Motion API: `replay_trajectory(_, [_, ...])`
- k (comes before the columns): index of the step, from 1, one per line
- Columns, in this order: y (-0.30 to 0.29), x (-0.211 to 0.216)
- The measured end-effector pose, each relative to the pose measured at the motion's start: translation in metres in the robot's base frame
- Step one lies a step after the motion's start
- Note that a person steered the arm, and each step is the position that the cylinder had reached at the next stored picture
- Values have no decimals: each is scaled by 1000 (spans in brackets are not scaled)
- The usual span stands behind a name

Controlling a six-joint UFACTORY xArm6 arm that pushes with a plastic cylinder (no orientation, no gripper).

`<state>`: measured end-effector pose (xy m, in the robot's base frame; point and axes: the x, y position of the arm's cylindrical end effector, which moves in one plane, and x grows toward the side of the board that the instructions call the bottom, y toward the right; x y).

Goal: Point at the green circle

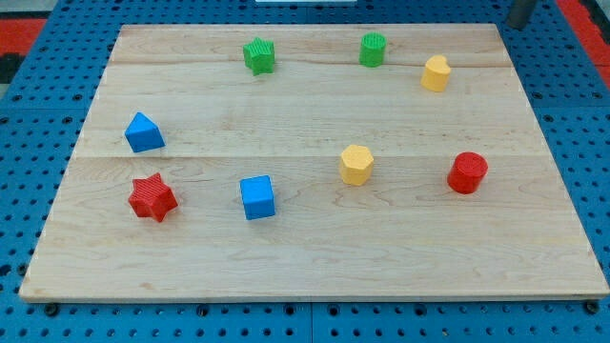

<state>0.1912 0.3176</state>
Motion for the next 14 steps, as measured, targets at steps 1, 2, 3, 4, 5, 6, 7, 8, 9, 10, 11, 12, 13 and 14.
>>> replay_trajectory(1, [-3,0])
replay_trajectory(2, [-45,0])
replay_trajectory(3, [-95,0])
replay_trajectory(4, [-105,0])
replay_trajectory(5, [-115,0])
replay_trajectory(6, [-203,1])
replay_trajectory(7, [-217,1])
replay_trajectory(8, [-218,1])
replay_trajectory(9, [-223,1])
replay_trajectory(10, [-223,1])
replay_trajectory(11, [-264,1])
replay_trajectory(12, [-269,1])
replay_trajectory(13, [-269,1])
replay_trajectory(14, [-280,1])
